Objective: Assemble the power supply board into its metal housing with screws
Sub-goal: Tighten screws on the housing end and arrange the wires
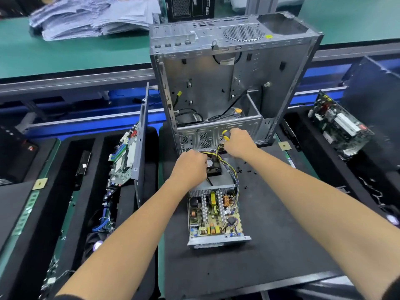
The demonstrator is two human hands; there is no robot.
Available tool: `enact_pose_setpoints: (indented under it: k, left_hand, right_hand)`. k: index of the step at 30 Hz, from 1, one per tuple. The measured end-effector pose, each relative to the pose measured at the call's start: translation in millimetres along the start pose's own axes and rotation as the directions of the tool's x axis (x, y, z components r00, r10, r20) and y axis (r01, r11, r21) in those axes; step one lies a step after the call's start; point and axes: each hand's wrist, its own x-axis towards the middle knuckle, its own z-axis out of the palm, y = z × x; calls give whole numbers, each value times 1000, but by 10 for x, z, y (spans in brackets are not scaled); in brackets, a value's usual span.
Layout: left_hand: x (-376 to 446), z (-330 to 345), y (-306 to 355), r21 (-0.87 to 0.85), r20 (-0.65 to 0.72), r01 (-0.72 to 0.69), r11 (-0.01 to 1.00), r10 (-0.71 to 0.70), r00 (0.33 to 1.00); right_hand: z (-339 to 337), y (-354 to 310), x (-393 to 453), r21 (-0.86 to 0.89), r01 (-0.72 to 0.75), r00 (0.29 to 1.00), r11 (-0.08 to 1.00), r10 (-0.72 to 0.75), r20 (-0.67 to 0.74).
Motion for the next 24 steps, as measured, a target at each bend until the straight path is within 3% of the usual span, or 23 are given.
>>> enact_pose_setpoints:
  k: [4, 8, 13, 24]
  left_hand:
    - [155, 51, 131, 240, 194, -95, 966, 48, 980]
    - [314, 162, 252, 401, 193, -161, 902, 88, 977]
    - [416, 332, 284, 320, 269, -155, 935, 67, 961]
    - [401, 424, 169, 216, 202, -95, 972, 50, 978]
  right_hand:
    - [49, 27, 77, -74, 46, 980, 996, -31, 199]
    - [109, 85, 144, -73, 99, 975, 992, -82, 205]
    - [126, 115, 181, -108, 155, 958, 982, -123, 259]
    - [168, 119, 111, -253, 324, 926, 911, -250, 284]
